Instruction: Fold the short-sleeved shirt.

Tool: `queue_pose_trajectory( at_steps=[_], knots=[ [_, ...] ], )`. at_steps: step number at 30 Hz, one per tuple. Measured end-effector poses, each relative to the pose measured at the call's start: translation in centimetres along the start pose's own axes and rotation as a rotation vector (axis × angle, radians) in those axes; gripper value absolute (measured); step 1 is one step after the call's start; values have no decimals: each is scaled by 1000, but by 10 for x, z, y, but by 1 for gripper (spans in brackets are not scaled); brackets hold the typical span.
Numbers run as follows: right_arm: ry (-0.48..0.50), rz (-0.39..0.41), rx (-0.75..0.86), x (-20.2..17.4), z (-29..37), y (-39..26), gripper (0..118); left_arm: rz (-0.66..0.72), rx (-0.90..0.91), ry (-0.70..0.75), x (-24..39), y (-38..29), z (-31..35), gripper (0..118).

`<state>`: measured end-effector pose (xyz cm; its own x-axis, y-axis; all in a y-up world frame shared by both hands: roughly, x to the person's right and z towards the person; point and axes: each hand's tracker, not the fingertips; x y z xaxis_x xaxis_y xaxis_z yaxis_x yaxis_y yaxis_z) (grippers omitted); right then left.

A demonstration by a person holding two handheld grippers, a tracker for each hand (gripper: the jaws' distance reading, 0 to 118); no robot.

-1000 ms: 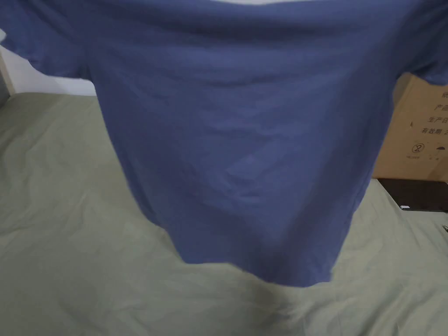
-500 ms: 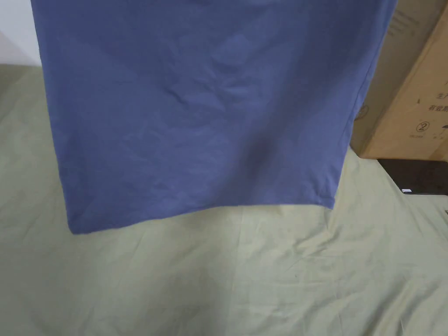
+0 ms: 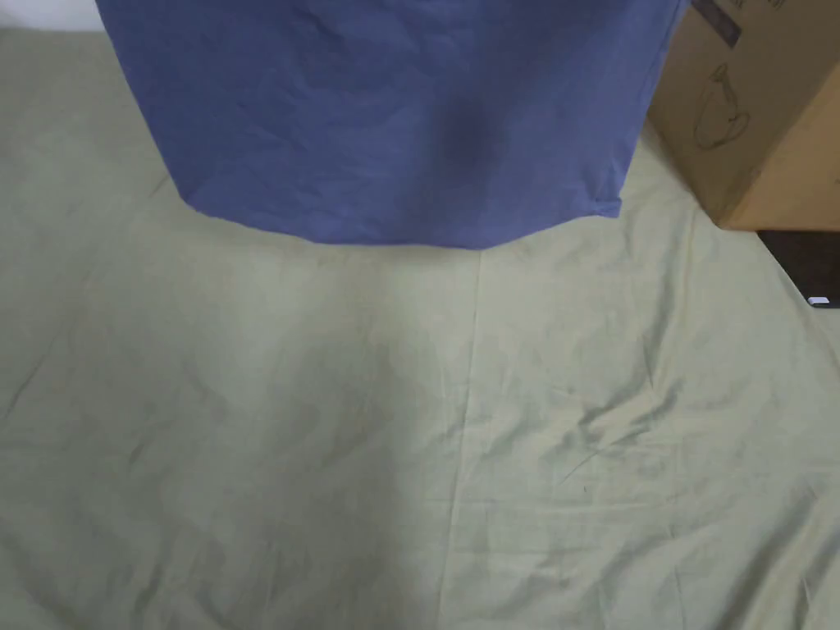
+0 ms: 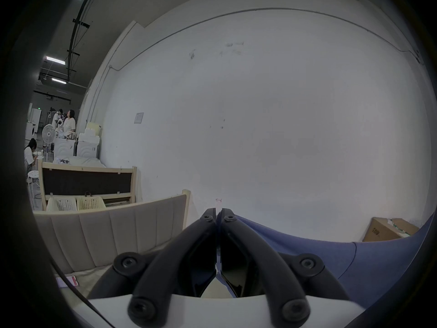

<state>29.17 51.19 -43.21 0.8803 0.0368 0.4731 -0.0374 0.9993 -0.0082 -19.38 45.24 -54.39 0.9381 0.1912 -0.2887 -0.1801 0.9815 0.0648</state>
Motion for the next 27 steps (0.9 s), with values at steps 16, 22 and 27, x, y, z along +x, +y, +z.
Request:
queue_pose_trajectory(
  at_steps=[16,22,27],
  knots=[
    [44,36,-370,29,8,-198,2,-94,-354,-127,-53,-172,37,0],
    [78,58,-510,65,71,-287,2,-112,-491,-193,-99,-236,95,0],
    [117,42,-651,92,129,-355,2,-112,-597,-213,-139,-288,152,0]
  ],
)
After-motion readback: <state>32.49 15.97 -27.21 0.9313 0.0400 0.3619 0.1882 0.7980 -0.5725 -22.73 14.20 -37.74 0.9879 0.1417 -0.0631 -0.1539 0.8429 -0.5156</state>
